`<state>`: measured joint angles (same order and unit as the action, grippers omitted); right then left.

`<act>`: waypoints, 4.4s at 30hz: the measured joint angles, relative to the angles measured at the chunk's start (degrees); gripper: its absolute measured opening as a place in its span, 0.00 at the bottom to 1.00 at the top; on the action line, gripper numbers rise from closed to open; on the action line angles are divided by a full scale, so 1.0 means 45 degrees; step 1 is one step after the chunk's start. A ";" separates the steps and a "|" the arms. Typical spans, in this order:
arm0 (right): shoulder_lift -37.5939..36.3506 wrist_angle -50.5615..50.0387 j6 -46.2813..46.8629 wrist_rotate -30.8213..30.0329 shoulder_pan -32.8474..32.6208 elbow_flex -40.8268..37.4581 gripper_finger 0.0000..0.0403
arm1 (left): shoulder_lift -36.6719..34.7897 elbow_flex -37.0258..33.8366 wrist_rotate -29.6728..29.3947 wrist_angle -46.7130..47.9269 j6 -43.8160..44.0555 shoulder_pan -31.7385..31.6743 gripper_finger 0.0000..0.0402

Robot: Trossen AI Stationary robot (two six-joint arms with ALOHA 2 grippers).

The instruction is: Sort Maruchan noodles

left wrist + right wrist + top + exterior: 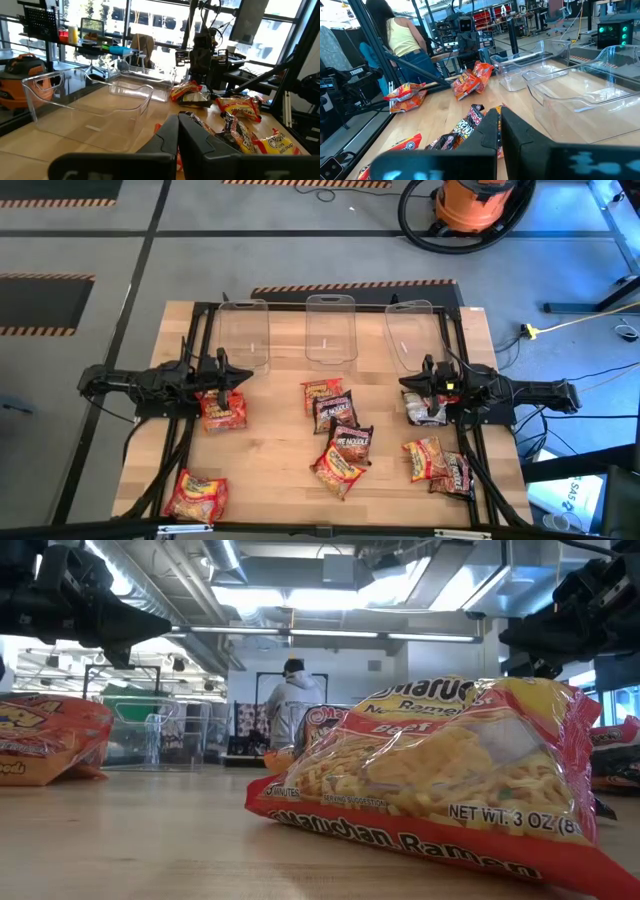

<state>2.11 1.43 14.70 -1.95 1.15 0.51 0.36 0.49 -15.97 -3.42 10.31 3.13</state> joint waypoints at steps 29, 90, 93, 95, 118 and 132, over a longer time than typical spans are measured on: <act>0.0000 0.0018 0.0000 -0.0002 0.0000 0.0000 0.00 | 0.0314 0.0017 -0.0540 -0.3406 0.1292 -0.0003 0.01; 1.7446 0.6300 0.3812 0.1851 0.0000 0.4664 0.69 | 2.1790 0.5661 0.1554 -1.1287 0.2021 0.1447 0.01; 1.8099 0.6313 0.4140 0.2162 0.0000 0.4870 0.68 | 2.2458 0.6174 0.2164 -1.1285 0.2031 0.1584 0.01; 1.8468 0.6324 0.4318 0.2342 0.0000 0.4949 0.67 | 2.2894 0.6441 0.2386 -1.1275 0.2050 0.1689 0.01; 2.1066 0.8869 0.4428 0.3537 -0.0015 0.5927 0.67 | 2.4878 0.7645 0.2104 -1.1128 0.1923 0.1361 0.01; 2.1138 0.8967 0.2981 0.3366 -0.0767 0.6805 0.64 | 2.4878 0.8713 0.2017 -1.1069 0.0588 0.1308 0.01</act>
<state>97.23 41.78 28.11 13.20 -2.30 31.14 112.31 39.70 -6.90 -53.23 12.95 9.02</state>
